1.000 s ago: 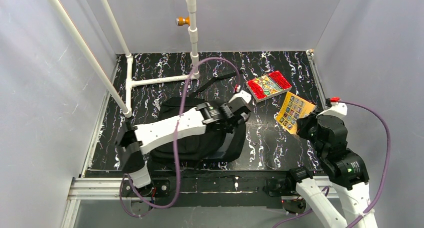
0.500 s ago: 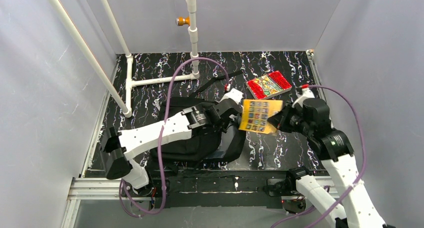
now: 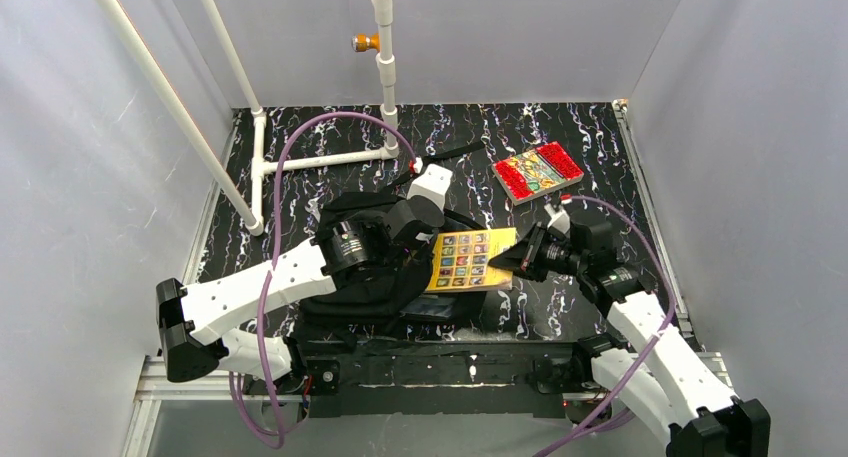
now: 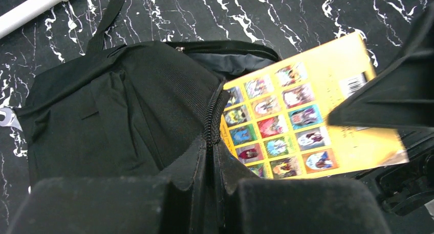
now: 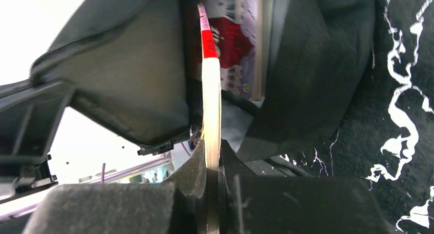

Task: Pack the student bag
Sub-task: Place the book in the student bag.

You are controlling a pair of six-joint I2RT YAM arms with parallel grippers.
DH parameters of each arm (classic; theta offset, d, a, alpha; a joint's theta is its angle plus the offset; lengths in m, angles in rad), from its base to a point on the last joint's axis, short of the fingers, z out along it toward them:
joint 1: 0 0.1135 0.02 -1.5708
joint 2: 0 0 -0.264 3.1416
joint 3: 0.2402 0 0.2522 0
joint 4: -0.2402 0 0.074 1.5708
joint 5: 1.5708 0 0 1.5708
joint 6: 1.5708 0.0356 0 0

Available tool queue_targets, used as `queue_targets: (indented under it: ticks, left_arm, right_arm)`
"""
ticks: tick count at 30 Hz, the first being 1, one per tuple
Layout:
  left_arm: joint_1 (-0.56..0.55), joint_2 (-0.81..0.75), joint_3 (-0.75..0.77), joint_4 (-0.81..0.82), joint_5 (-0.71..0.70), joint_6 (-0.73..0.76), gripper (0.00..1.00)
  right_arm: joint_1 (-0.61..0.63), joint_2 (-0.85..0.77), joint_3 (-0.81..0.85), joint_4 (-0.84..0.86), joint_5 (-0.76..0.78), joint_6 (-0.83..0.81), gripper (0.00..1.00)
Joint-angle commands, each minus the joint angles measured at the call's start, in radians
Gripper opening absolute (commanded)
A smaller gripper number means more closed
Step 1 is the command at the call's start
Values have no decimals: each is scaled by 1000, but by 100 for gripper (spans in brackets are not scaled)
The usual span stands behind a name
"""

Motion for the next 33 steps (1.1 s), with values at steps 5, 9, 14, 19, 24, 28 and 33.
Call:
queue_targets:
  ticks: [5, 9, 14, 19, 24, 28, 33]
  left_arm:
    - [-2, -48, 21, 102, 50, -54, 0]
    - [-2, -38, 28, 101, 83, -54, 0]
    - [-2, -32, 25, 103, 114, -86, 0]
    - [-2, -47, 27, 94, 143, -101, 0]
    - [-2, -78, 0, 88, 135, -107, 0]
    - [-2, -75, -4, 83, 127, -98, 0]
    - [-2, -68, 0, 83, 120, -72, 0]
  right_arm:
    - [21, 67, -161, 376, -72, 197, 1]
    - [94, 171, -163, 500, -6, 233, 1]
    - [312, 435, -64, 742, 191, 293, 1]
    - [447, 645, 26, 819, 283, 293, 32]
    - [448, 656, 30, 783, 288, 232, 52]
    - [448, 582, 31, 600, 339, 120, 64]
    - [446, 415, 9, 373, 473, 27, 67]
